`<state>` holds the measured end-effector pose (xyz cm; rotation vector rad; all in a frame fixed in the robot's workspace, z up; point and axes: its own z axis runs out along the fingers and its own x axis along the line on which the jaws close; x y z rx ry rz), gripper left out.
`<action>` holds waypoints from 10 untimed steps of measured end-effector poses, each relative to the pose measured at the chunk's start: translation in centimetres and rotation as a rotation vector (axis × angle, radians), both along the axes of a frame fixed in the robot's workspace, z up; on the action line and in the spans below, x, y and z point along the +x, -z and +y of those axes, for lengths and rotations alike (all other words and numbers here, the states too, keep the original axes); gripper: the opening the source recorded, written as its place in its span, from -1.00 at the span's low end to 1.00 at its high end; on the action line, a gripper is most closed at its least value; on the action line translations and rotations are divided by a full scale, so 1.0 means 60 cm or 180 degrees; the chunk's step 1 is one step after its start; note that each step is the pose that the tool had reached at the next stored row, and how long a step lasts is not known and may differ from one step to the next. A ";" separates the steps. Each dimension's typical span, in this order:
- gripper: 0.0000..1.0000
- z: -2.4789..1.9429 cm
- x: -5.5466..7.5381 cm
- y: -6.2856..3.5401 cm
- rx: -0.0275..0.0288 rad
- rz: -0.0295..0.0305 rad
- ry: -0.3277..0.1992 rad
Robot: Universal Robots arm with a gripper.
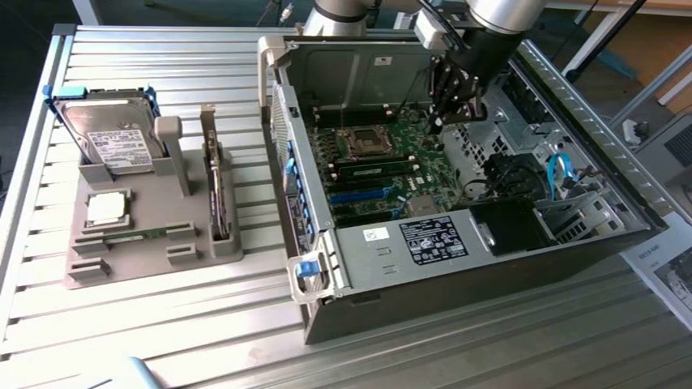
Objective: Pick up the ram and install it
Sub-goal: 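Press down the ram until it locks into place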
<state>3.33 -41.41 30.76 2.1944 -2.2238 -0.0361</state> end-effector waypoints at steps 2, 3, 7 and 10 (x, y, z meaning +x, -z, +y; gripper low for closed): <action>-0.80 0.0000 0.000 0.000 0.0000 0.0000 0.0000; -0.80 0.0000 0.000 0.000 0.0000 0.0000 0.0000; -0.80 0.0000 0.000 0.005 -0.0009 0.0000 0.0000; -0.80 0.0000 0.000 0.017 -0.0024 0.0000 0.0000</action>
